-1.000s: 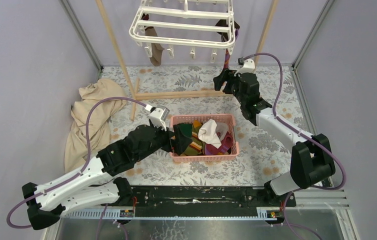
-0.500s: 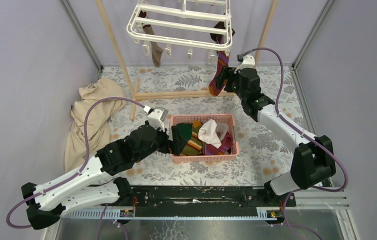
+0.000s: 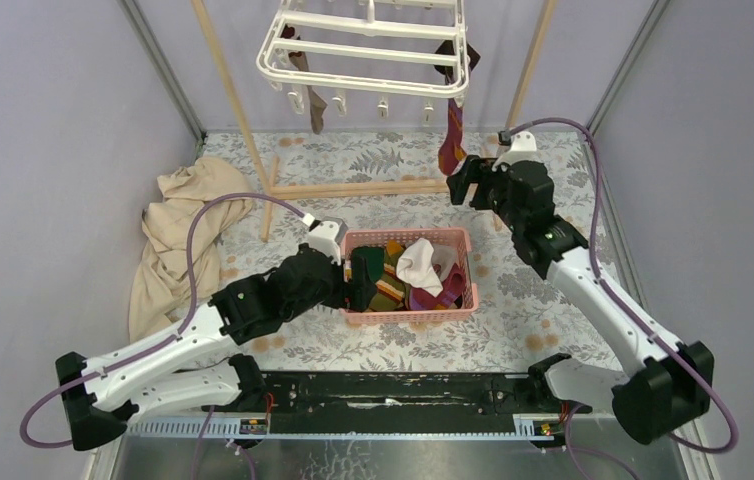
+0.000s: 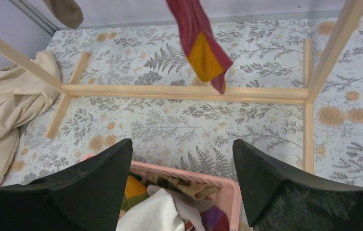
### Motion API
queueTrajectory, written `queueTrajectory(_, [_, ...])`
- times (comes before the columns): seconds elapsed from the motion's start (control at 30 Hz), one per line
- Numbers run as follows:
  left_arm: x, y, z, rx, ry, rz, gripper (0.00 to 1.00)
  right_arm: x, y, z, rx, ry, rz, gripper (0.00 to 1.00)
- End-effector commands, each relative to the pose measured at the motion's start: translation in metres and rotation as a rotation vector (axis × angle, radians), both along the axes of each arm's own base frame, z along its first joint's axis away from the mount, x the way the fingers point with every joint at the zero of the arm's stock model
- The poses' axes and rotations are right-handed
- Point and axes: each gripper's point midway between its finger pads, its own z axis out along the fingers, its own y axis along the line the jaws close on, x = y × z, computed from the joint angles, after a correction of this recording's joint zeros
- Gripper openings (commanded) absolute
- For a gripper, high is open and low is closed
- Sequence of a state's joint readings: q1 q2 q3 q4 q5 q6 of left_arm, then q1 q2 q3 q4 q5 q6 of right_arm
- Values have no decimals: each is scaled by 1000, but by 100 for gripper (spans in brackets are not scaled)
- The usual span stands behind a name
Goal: Remove the socks clipped to the hanger
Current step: Remove the sock from the hanger.
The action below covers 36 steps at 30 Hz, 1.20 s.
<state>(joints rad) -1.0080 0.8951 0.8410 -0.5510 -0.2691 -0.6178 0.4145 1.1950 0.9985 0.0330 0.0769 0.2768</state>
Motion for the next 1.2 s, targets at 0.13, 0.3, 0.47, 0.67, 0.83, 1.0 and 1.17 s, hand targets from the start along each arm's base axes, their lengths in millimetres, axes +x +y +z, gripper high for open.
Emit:
queueTrajectory(0.13, [4,-27,2,-68,-14,-57,99,-61,-12,-5,25,89,48,84])
queueTrajectory(0.3, [-2,-36,-12,-99,24,-81,99,-93,-19,-15,69,160,50,83])
queueTrajectory(0.47, [-1,-38,-16,-95,27,-87,99,-126,-7,-29,165,251,134,83])
queueTrajectory(0.67, [5,-46,-30,-60,42,-86,99,-153,-17,-52,160,304,128,84])
queueTrajectory(0.83, [10,-54,-32,-54,70,-65,99,-156,-19,-51,137,297,141,85])
queueTrajectory(1.0, [16,-58,-37,-30,68,-57,99,-149,-11,-59,139,326,162,85])
queueTrajectory(1.17, [33,-69,-28,57,36,-81,99,-131,3,-70,135,361,188,86])
